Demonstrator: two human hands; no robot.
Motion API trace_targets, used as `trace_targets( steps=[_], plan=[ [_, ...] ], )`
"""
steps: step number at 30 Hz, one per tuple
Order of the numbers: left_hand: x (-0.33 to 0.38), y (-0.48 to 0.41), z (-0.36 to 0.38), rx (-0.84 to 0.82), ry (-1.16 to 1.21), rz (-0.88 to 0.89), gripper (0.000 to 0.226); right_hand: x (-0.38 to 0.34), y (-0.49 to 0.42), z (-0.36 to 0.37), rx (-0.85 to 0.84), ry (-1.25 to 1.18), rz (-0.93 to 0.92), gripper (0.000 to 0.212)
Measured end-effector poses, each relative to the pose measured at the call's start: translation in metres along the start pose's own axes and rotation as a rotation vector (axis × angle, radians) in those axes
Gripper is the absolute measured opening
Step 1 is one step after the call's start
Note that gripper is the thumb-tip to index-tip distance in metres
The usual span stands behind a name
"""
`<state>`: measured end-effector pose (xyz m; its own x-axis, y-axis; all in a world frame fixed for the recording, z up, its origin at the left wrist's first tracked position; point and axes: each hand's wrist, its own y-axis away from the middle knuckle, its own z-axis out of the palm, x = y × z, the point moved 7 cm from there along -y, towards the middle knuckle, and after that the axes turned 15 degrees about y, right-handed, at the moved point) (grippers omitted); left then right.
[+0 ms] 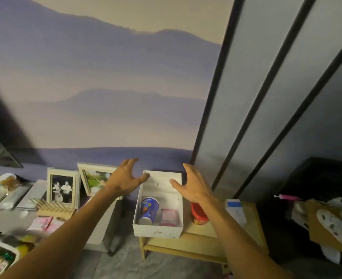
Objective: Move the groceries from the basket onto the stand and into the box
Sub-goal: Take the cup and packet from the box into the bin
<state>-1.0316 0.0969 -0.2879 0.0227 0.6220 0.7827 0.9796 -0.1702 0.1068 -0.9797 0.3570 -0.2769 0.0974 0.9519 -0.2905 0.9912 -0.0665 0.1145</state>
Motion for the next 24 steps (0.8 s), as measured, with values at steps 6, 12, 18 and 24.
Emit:
trace_targets(
  steps=[6,12,18,24],
  plan=[
    [-0.06,-0.017,0.089,-0.083,0.127,-0.201,0.09,0.019,-0.04,0.095,-0.212,0.043,0.007,0.083],
    [-0.135,-0.025,0.173,-0.073,0.174,-0.407,0.081,0.038,-0.065,0.202,-0.427,0.01,0.02,0.067],
    [-0.194,-0.035,0.218,-0.053,0.095,-0.399,0.104,0.055,-0.083,0.294,-0.523,-0.003,0.13,0.099],
    [-0.199,-0.045,0.238,-0.121,-0.063,-0.375,0.098,0.07,-0.093,0.344,-0.532,0.095,0.211,0.069]
  ],
)
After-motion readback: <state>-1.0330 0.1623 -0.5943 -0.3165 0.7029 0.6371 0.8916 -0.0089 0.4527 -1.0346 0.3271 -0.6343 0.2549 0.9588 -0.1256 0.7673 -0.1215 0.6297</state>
